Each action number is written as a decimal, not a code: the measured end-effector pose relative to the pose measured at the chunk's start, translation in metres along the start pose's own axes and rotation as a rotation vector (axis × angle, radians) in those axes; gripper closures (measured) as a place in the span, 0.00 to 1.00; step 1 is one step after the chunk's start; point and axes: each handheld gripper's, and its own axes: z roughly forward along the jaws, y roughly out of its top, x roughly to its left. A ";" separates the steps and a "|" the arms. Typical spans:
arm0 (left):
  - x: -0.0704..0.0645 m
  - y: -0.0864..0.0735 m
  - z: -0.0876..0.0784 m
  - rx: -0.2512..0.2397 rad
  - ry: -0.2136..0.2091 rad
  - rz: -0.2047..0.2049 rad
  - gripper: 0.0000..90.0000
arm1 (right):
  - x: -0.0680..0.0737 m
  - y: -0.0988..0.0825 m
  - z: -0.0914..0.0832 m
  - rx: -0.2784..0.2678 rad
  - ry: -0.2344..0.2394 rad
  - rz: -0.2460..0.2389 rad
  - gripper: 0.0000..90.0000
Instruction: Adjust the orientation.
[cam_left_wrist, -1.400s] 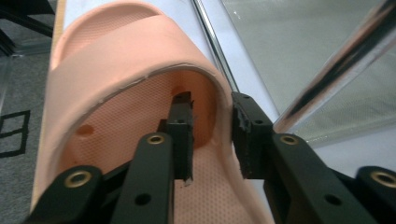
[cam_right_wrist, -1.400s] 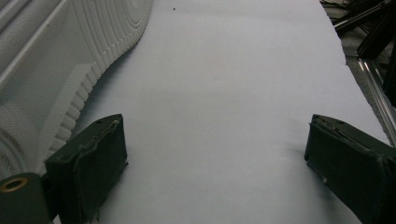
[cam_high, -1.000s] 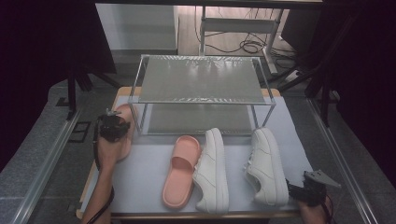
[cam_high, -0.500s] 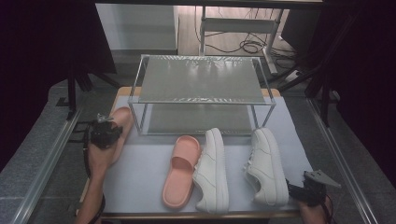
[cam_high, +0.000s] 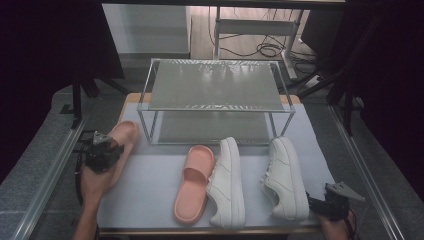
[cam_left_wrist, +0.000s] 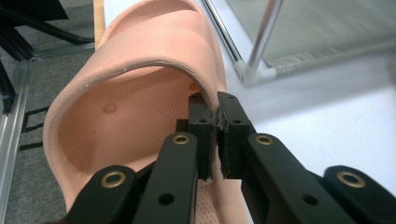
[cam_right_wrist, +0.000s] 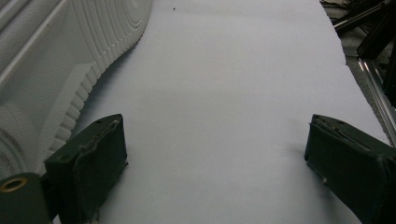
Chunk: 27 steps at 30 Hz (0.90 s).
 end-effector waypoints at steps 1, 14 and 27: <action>-0.001 -0.002 -0.003 -0.001 -0.002 0.002 0.95 | 0.000 0.000 0.000 0.001 0.000 -0.001 0.06; -0.008 -0.025 -0.032 -0.004 -0.038 0.016 0.95 | 0.000 0.000 0.000 0.000 0.000 0.000 0.06; -0.035 -0.047 -0.052 0.008 -0.103 0.077 0.95 | 0.000 0.000 0.000 0.000 0.000 0.002 0.06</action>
